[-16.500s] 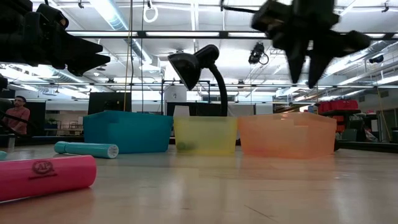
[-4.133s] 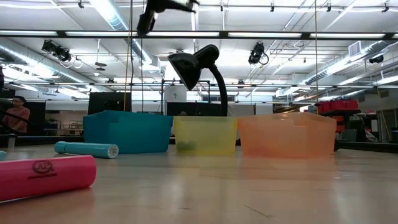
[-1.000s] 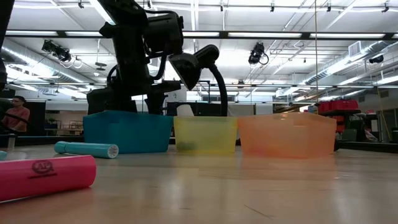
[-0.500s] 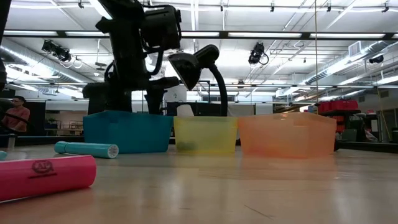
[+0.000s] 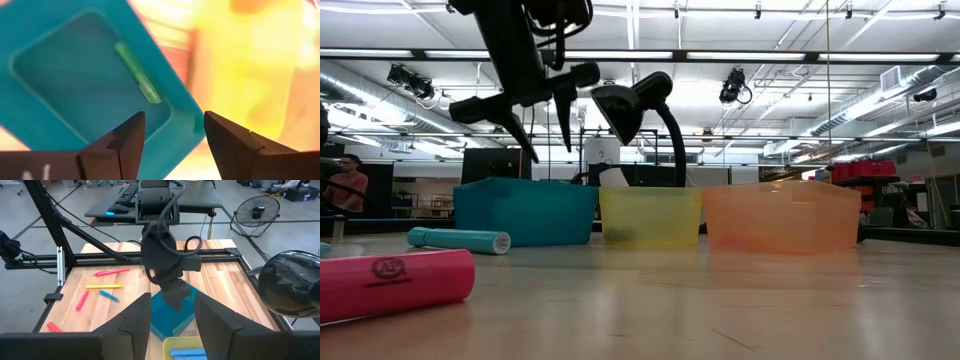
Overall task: Pick & Place Markers
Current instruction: Put the purple transparent pen into the blue bin
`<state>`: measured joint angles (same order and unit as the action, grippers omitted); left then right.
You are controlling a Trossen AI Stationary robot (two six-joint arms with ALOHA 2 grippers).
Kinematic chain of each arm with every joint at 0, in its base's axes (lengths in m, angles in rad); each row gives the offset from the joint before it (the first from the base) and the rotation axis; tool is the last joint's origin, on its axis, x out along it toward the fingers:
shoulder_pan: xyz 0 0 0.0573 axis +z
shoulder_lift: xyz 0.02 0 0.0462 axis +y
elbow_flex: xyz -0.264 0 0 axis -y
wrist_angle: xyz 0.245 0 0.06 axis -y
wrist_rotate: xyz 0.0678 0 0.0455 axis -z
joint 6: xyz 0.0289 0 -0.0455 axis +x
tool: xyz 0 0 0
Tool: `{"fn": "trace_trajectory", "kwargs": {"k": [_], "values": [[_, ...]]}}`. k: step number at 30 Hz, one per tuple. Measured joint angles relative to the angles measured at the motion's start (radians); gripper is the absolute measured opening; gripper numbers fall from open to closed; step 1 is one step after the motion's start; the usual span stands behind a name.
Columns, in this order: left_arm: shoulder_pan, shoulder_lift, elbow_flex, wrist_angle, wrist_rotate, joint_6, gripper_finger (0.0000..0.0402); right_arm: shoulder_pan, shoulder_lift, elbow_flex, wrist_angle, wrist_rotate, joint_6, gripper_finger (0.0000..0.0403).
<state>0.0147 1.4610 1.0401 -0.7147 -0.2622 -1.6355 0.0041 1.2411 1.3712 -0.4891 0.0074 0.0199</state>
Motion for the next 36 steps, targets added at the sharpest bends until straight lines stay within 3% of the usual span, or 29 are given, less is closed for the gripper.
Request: {"fn": "trace_trajectory", "kwargs": {"k": [8, 14, 20, 28, 36], "values": [[0.000, -0.091, 0.000, 0.033, 0.050, 0.504, 0.0209, 0.000, 0.016, 0.000, 0.001, 0.001, 0.021, 0.0151], [0.000, -0.146, 0.000, 0.067, 0.185, 0.863, 0.0209, 0.000, 0.024, 0.000, -0.009, 0.001, 0.029, 0.0151], [0.000, -0.186, 0.002, 0.097, 0.361, 1.144, 0.0209, 0.000, 0.024, 0.000, -0.080, 0.001, 0.176, 0.0151], [-0.004, -0.223, 0.001, 0.124, 0.592, 1.308, 0.0209, 0.007, 0.024, 0.000, -0.214, 0.000, 0.284, 0.0151], [-0.009, -0.228, 0.001, 0.121, 0.614, 1.282, 0.0209, 0.048, 0.024, 0.000, -0.285, -0.042, 0.305, 0.0151]]}}
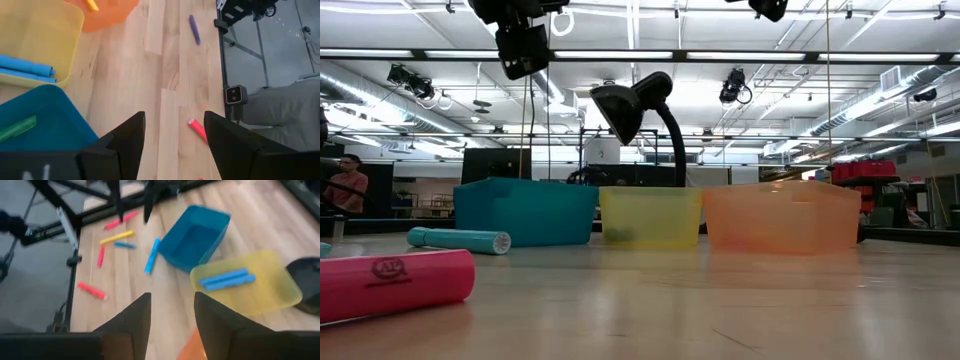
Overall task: Pick & Place Markers
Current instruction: Put the purple transparent pen into the blue bin
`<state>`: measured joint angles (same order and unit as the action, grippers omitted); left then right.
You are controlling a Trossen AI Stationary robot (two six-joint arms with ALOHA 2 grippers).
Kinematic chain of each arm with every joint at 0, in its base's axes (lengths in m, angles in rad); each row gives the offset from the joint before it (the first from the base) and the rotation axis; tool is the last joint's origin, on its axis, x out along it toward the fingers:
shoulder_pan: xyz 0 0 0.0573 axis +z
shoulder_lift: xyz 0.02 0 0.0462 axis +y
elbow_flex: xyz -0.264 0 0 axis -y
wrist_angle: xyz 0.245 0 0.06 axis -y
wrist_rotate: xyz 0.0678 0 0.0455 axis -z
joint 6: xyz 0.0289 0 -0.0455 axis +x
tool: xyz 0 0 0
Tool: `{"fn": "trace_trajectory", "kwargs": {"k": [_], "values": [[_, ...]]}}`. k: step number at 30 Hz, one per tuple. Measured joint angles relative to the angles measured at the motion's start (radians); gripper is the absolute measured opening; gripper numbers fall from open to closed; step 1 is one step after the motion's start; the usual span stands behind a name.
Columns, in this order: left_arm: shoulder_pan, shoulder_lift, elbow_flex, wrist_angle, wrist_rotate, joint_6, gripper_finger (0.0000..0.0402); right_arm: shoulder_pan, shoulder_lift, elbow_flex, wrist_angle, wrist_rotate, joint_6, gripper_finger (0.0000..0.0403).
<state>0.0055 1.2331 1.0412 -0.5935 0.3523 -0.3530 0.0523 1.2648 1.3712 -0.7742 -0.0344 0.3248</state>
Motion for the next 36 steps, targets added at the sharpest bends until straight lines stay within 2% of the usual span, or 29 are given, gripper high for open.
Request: {"fn": "trace_trajectory", "kwargs": {"k": [10, 28, 36], "values": [[-0.004, 0.001, 0.000, -0.002, 0.018, -0.001, 0.0209, 0.173, 0.026, 0.000, -0.113, 0.032, 0.008, 0.0151], [-0.004, 0.002, 0.000, -0.002, 0.019, 0.009, 0.0209, 0.513, 0.269, 0.000, -0.175, 0.080, 0.094, 0.0151], [-0.004, 0.001, 0.000, -0.001, 0.019, 0.009, 0.0209, 0.618, 0.389, 0.000, -0.229, 0.098, 0.113, 0.0151]]}}
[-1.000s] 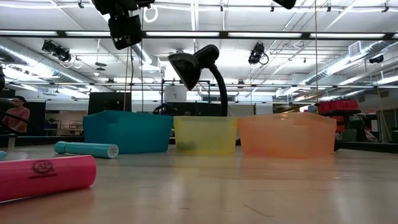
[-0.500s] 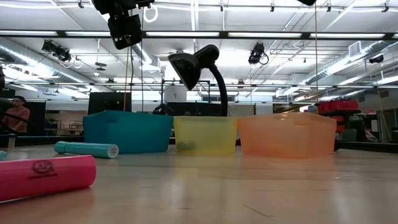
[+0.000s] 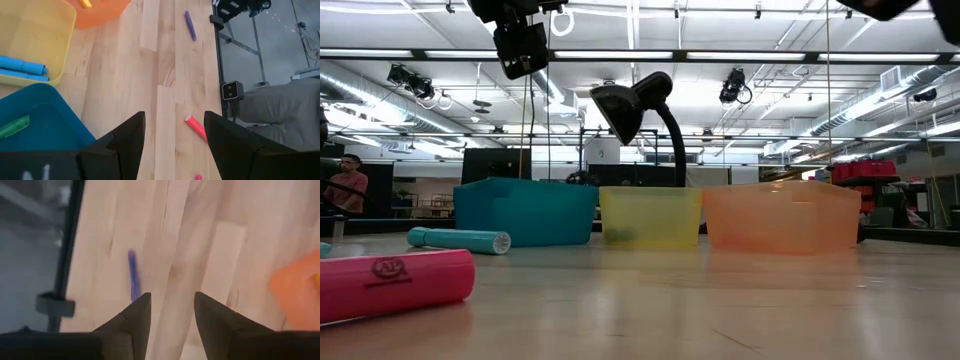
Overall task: Pick & Place Markers
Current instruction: Put the purple transparent pen into the blue bin
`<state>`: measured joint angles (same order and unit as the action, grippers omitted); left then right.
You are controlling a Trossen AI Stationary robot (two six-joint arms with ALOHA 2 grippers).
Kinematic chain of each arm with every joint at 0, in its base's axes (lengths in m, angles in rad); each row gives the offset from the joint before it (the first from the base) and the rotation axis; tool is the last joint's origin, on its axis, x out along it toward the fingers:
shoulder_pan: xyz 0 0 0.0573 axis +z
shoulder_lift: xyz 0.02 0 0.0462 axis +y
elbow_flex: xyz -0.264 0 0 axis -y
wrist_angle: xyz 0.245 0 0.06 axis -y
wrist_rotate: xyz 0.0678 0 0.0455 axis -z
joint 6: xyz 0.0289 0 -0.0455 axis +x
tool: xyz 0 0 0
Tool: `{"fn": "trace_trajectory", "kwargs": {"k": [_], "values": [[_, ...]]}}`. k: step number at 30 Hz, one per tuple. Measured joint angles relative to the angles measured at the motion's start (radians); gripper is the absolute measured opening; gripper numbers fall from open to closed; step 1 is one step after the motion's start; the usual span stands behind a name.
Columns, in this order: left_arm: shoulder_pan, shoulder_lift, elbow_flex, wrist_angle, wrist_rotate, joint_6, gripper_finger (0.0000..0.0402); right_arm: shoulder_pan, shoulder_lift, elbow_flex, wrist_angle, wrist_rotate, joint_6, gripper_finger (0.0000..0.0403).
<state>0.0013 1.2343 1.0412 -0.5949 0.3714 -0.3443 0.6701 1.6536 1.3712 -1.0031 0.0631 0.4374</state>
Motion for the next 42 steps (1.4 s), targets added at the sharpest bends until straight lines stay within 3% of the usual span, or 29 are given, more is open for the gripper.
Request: {"fn": "trace_trajectory", "kwargs": {"k": [11, 33, 42], "values": [[0.000, 0.000, 0.000, 0.000, 0.000, -0.001, 0.0209, 0.075, 0.138, 0.000, 0.054, -0.045, -0.019, 0.0151], [0.000, 0.000, 0.000, 0.000, 0.000, -0.001, 0.0209, 0.117, 0.341, 0.000, 0.159, -0.045, 0.060, 0.0151], [0.000, 0.000, 0.000, -0.001, 0.000, -0.001, 0.0209, 0.116, 0.370, -0.016, 0.172, -0.027, 0.059, 0.0151]]}}
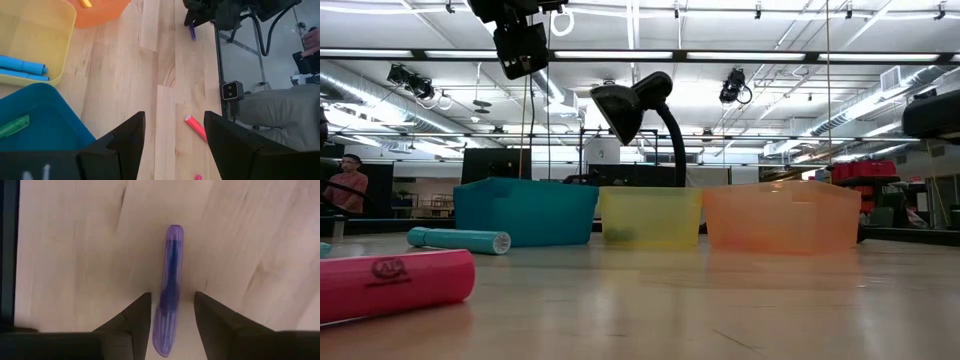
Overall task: Pick & Place Markers
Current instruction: Put the purple transparent pen into the blue bin
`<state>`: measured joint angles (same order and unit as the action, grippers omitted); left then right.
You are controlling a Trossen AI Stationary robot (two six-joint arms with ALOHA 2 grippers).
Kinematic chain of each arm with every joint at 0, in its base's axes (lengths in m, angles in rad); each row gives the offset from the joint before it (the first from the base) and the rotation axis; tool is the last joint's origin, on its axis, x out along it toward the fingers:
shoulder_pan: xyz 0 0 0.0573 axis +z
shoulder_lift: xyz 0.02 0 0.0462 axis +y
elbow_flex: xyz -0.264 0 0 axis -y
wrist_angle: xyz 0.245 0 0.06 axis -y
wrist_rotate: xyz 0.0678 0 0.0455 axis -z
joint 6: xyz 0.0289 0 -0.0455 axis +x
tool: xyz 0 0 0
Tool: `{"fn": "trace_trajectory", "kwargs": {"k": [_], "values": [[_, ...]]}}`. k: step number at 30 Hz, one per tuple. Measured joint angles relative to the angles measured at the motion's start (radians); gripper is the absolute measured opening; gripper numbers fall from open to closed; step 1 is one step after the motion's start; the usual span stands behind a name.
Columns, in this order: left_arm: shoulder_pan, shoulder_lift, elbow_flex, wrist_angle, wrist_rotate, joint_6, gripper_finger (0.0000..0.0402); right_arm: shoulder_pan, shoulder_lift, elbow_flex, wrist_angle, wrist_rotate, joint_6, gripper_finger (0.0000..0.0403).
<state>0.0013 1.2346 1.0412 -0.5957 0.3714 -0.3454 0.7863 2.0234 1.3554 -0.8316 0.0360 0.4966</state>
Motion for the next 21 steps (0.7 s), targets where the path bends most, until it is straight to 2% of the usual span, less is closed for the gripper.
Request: {"fn": "trace_trajectory", "kwargs": {"k": [6, 16, 21], "values": [[0.000, 0.000, 0.000, 0.000, 0.001, -0.005, 0.0209, 0.000, -0.009, -0.037, 0.053, -0.015, 0.004, 0.0138], [0.000, 0.000, 0.000, -0.001, 0.023, -0.010, 0.0209, 0.000, -0.008, -0.063, 0.087, -0.037, 0.046, 0.0030], [0.000, 0.000, 0.000, -0.001, 0.023, -0.009, 0.0209, 0.000, -0.022, -0.065, 0.091, -0.045, 0.057, 0.0017]]}}
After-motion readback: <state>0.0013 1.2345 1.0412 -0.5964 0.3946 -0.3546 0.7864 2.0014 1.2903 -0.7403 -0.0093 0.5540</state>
